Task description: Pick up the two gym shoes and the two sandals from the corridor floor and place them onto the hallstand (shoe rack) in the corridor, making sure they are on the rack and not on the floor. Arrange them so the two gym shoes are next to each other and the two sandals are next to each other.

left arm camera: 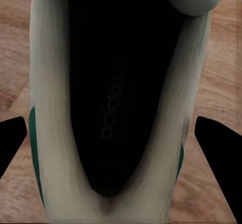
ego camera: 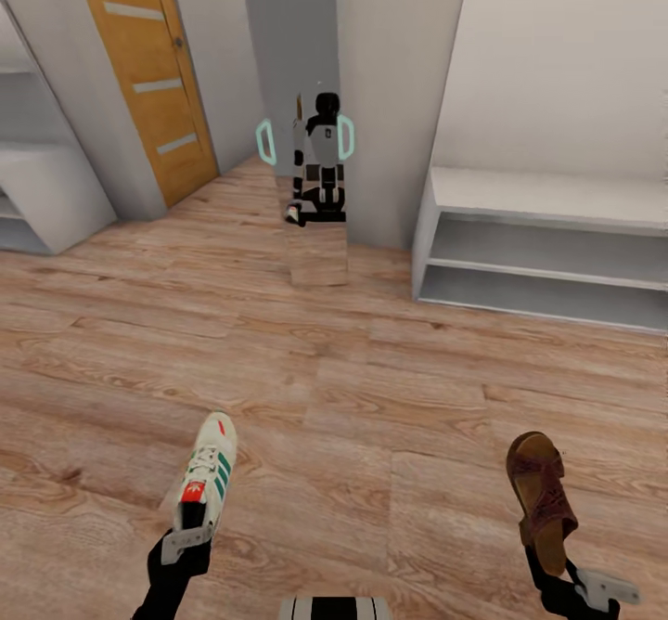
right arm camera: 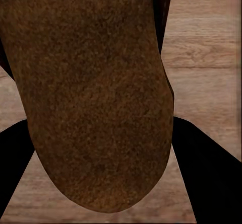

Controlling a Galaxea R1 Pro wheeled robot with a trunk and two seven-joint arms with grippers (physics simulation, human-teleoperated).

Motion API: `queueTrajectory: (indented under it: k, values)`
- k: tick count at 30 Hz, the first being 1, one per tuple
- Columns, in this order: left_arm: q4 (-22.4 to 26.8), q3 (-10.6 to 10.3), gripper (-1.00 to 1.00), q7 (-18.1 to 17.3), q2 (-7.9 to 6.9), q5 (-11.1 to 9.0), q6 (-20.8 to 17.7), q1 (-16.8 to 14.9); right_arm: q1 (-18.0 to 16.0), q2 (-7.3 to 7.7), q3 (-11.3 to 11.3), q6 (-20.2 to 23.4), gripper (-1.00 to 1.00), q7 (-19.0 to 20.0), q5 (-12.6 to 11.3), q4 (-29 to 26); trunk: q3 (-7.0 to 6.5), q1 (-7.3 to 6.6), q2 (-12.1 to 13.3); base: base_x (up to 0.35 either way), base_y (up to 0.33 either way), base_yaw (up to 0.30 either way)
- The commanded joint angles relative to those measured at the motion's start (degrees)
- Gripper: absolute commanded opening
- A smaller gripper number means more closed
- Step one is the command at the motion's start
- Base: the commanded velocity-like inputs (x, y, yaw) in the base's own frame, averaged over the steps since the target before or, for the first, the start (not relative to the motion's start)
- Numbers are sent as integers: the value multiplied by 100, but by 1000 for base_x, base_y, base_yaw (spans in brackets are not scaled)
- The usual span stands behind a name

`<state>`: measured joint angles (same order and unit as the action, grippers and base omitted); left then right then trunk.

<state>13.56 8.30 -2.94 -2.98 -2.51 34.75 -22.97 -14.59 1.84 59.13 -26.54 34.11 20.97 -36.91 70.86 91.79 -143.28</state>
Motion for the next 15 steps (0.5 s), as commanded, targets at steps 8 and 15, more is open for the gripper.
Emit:
queueTrajectory:
  k: [8, 15]
  values:
    - [-61, -11, -100, 395, 61, -13, 219, 244, 82, -29, 45, -484, -100, -874, 184, 314, -230, -99, 164, 0, 0, -23]
    - [-31, -51, -100, 495, 249, 163, 211, 258, 88, -162, 42, -959, -100, -1159, 1243, 932, -419, -253, 445, 0, 0, 0]
